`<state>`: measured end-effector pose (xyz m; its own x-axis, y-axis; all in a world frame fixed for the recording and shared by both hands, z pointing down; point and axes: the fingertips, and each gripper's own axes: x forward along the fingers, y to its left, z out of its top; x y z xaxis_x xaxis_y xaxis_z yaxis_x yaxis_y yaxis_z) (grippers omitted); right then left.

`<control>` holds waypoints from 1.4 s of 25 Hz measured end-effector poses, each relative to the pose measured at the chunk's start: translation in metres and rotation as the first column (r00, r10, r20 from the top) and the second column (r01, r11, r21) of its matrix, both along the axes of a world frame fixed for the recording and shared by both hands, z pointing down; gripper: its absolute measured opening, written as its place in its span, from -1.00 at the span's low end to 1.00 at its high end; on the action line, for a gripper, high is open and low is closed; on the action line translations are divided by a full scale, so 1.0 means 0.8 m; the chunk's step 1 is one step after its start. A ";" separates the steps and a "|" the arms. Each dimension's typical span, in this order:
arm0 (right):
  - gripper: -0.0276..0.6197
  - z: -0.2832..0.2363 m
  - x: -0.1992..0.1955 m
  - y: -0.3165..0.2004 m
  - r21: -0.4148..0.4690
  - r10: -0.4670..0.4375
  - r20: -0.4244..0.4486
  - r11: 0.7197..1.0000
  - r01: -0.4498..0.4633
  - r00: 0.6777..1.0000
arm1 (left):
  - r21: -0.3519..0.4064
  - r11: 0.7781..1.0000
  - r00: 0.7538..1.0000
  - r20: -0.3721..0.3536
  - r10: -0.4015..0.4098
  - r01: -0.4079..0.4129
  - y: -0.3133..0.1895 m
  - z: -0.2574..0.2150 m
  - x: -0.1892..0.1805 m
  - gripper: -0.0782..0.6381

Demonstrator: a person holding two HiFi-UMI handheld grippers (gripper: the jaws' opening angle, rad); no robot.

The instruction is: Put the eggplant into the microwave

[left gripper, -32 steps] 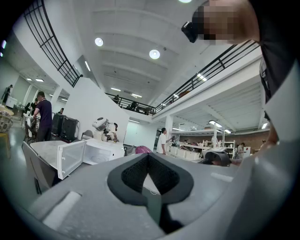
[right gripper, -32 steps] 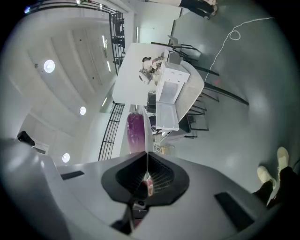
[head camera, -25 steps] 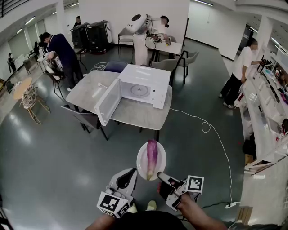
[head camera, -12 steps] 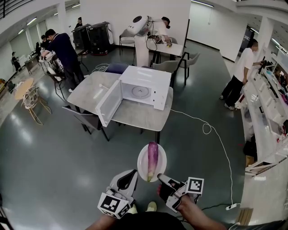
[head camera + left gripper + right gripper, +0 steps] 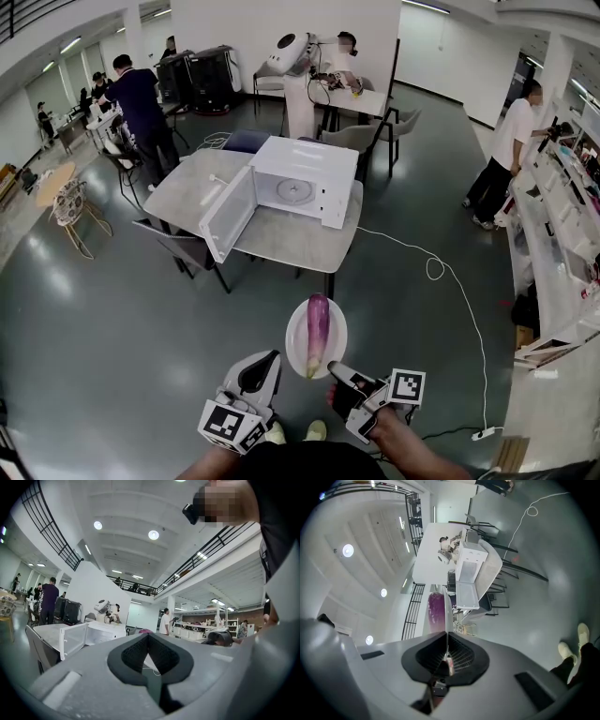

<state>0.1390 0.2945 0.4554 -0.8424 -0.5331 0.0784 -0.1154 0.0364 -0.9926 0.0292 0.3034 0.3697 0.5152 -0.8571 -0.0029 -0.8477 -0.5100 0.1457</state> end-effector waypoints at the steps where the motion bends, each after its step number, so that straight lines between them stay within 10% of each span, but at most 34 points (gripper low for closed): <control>1: -0.87 0.001 0.003 -0.001 0.003 -0.005 -0.002 1.000 0.005 1.000 | 0.001 1.000 1.000 0.000 -0.004 0.004 -0.001 0.000 0.002 -0.76; 18: -0.87 0.004 0.022 -0.014 0.008 -0.067 0.017 0.998 0.067 0.998 | 0.000 0.999 0.998 0.022 -0.054 0.054 -0.013 0.000 0.024 -0.76; 35: -0.87 0.012 -0.067 -0.135 0.001 -0.022 -0.028 1.000 0.022 0.999 | 0.025 1.000 1.000 0.011 0.003 -0.003 -0.145 0.006 -0.059 -0.76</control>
<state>0.0855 0.1868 0.4654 -0.8517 -0.5142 0.1012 -0.1420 0.0406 -0.9890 -0.0182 0.1877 0.3747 0.5176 -0.8554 -0.0187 -0.8478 -0.5157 0.1234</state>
